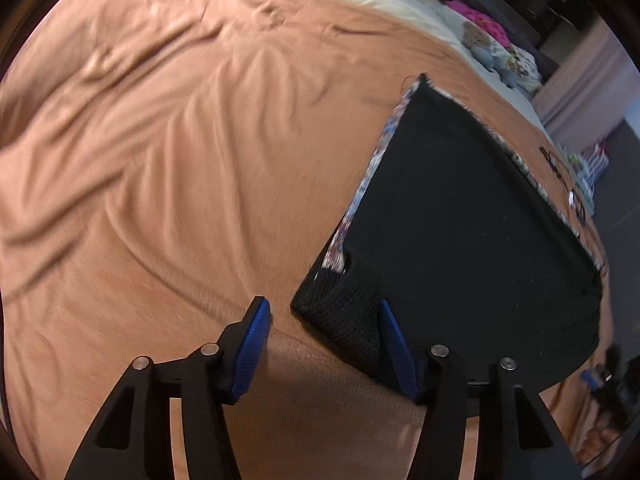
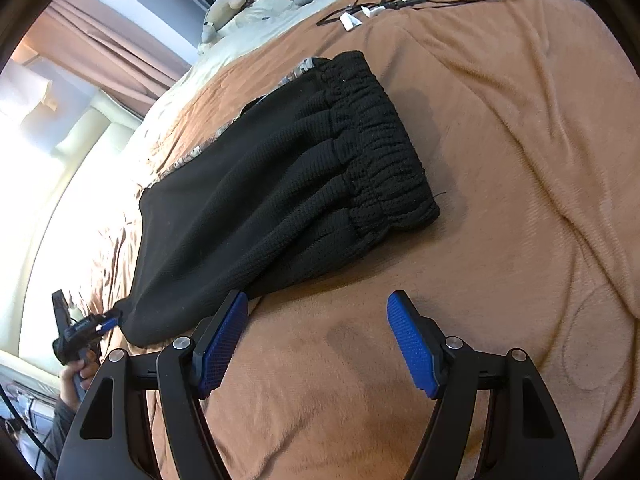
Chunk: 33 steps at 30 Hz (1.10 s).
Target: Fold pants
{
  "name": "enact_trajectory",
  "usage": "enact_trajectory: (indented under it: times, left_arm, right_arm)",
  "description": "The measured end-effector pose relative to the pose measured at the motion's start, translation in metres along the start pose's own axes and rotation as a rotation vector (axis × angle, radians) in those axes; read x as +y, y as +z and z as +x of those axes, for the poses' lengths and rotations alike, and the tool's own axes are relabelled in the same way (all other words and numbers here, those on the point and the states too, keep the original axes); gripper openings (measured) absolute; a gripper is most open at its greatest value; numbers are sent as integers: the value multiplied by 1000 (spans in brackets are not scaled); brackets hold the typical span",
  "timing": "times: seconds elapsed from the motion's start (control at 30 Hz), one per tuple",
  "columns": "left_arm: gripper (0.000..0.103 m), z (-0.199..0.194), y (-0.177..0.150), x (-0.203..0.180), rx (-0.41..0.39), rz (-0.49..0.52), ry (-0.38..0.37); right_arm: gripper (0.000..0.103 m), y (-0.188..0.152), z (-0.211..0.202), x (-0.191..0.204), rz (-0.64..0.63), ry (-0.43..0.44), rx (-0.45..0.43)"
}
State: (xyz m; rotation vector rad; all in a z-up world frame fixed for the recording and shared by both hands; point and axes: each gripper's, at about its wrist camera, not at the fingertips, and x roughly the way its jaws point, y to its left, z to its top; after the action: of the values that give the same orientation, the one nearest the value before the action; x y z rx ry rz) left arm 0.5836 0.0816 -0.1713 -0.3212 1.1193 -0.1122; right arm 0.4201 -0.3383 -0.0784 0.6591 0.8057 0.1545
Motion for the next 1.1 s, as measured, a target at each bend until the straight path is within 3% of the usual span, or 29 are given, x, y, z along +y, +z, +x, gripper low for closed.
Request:
enact_trajectory:
  times: [0.2, 0.33, 0.53, 0.57, 0.63, 0.7, 0.8, 1.1]
  left_arm:
    - [59, 6, -5, 11, 5, -93, -59]
    - [46, 9, -6, 11, 9, -135, -83]
    - [45, 13, -7, 11, -26, -177, -83]
    - [43, 13, -6, 11, -32, -180, -84]
    - [19, 13, -6, 13, -37, -193, -84]
    - [14, 12, -6, 15, -51, -223, -109]
    - [12, 5, -9, 10, -74, -218, -95]
    - [11, -39, -7, 2, -136, -221, -125]
  right_arm:
    - [71, 0, 3, -15, 52, 30, 6]
    - [71, 1, 3, -19, 79, 58, 0]
    - [71, 1, 14, -22, 135, 75, -24]
    - [68, 2, 15, -24, 141, 73, -33]
    - [61, 3, 17, -25, 155, 63, -46]
    - [36, 3, 19, -29, 190, 52, -58]
    - [16, 2, 24, -38, 245, 88, -46]
    - [7, 0, -8, -23, 188, 77, -93]
